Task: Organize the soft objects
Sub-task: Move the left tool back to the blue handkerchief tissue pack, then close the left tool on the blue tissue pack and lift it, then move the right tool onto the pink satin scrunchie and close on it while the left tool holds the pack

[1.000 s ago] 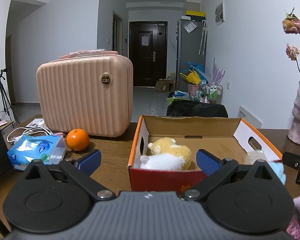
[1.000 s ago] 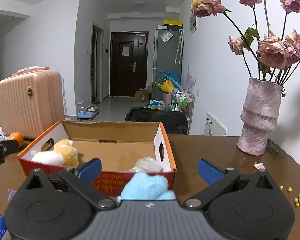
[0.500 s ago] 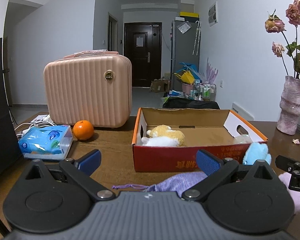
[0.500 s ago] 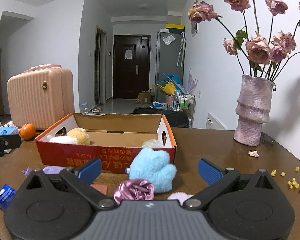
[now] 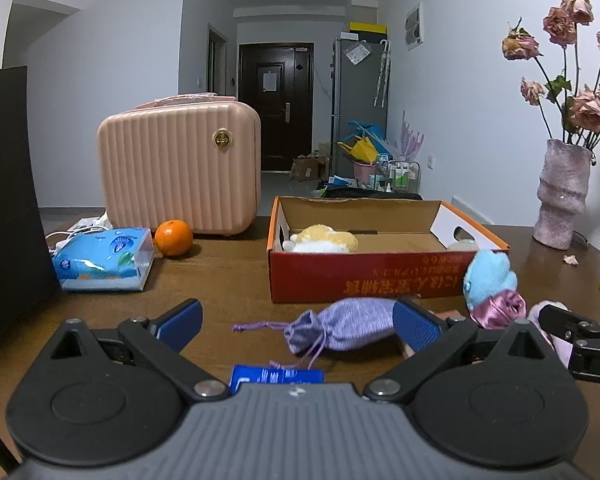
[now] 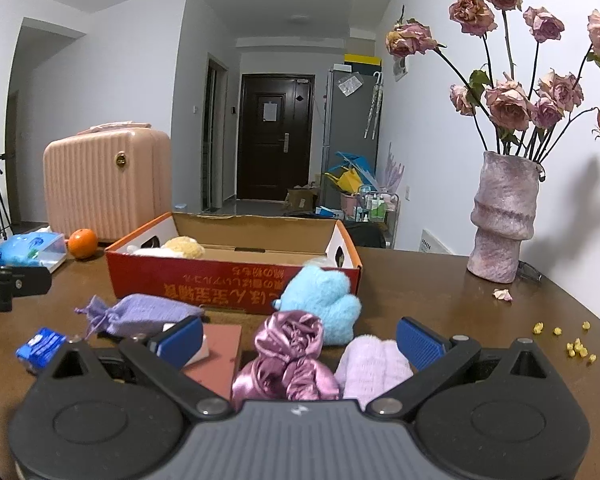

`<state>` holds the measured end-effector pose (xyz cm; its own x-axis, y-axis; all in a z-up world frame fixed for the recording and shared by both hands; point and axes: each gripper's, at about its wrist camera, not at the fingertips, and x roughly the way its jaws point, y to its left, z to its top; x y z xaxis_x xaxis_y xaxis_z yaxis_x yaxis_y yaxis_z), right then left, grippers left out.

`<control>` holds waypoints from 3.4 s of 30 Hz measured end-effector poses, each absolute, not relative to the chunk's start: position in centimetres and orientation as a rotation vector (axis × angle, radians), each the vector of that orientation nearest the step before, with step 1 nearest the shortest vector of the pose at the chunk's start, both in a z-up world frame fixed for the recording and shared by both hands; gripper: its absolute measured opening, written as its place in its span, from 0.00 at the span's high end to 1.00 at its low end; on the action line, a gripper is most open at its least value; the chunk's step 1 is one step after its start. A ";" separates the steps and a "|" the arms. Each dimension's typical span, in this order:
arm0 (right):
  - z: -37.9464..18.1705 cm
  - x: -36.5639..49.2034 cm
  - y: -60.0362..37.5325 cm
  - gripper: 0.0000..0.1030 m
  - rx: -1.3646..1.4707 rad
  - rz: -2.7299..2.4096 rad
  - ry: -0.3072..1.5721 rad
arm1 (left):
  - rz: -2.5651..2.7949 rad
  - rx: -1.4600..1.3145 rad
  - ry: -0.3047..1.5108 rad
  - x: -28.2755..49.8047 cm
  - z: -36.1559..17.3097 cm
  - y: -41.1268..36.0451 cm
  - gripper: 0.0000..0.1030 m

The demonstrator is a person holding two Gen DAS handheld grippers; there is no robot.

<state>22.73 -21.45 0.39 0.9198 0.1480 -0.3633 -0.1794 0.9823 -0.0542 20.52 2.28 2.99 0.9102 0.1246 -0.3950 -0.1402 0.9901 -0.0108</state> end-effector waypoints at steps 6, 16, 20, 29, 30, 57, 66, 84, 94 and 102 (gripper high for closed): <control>-0.1 21.1 -21.7 0.00 -0.083 0.176 0.378 | 0.125 -0.044 0.421 18.8 2.5 2.6 0.00; -1.1 20.2 -21.9 0.00 -0.090 0.177 0.399 | 0.098 -0.032 0.466 17.5 1.3 2.6 0.00; -1.3 20.3 -21.8 0.00 -0.090 0.175 0.406 | 0.101 -0.032 0.479 17.8 1.1 2.6 0.00; -1.6 20.6 -21.9 0.00 -0.089 0.172 0.418 | 0.134 -0.016 0.562 20.3 -0.5 3.9 0.00; -1.6 20.6 -21.9 0.00 -0.090 0.172 0.420 | 0.142 -0.009 0.573 20.7 -0.8 4.0 0.00; -2.7 21.8 -21.7 0.00 -0.096 0.147 0.466 | 0.114 -0.026 0.749 27.2 -5.0 6.0 0.06; -2.9 22.1 -21.9 0.00 -0.083 0.150 0.473 | 0.109 0.009 0.687 26.1 -4.3 5.4 0.28; -2.7 21.9 -22.0 0.00 -0.073 0.157 0.460 | 0.136 -0.048 0.415 19.6 0.9 5.1 0.28; -2.7 22.0 -22.1 0.00 -0.068 0.151 0.457 | 0.121 -0.043 0.402 19.1 0.9 4.6 0.27; -2.1 22.2 -22.5 0.01 -0.058 0.170 0.386 | 0.121 -0.038 0.402 19.0 0.9 4.6 0.28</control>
<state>22.21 -22.51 -2.10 0.9125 0.1540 -0.3789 -0.1759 0.9841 -0.0237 19.01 4.61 0.87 0.9134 0.1095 -0.3922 -0.1247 0.9921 -0.0134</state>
